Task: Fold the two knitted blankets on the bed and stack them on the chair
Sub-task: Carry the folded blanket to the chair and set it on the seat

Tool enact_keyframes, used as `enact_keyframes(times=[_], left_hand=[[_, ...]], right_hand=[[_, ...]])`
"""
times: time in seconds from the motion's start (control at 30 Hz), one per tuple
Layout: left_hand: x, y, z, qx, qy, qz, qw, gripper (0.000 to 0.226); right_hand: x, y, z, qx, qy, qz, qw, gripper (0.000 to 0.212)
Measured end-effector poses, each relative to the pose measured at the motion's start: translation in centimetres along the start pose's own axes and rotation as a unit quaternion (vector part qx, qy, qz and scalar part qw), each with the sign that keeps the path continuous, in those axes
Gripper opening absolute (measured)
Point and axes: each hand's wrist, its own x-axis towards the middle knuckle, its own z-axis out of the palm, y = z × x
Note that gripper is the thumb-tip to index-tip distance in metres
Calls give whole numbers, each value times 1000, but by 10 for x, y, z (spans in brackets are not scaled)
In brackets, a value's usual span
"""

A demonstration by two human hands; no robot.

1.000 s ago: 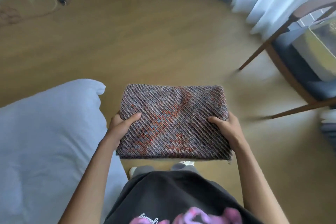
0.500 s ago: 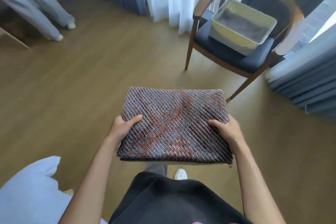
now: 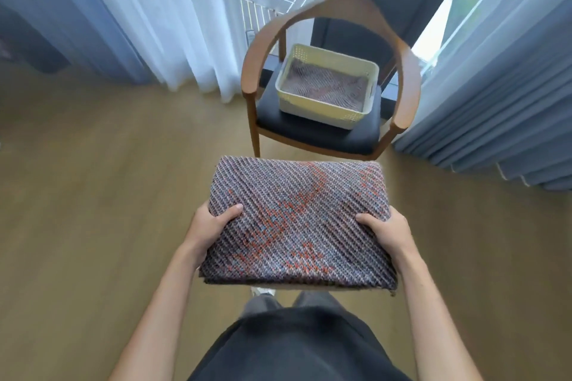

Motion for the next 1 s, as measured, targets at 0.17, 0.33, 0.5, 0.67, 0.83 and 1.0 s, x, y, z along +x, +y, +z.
enact_keyframes(times=[0.17,0.33,0.5,0.67,0.83,1.0], left_hand=[[72,58,30,36,-43,-3,998,40],[136,108,67,59,-48,5,997,43],[194,161,109,68,-42,17,997,35],[241,208,141,63,-36,22,997,30],[289,246,160,66,-42,16,997,34],[342,282,170,92,-58,12,994,32]], right_hand=[[56,-33,-8,27,37,22,999,35],[124,-66,-19,46,38,29,998,39],[203,-109,-35,51,34,31,998,37],[263,-153,-50,54,30,29,998,36],[314,-185,-55,50,30,38,998,36],[353,-217,-52,61,39,46,996,36]])
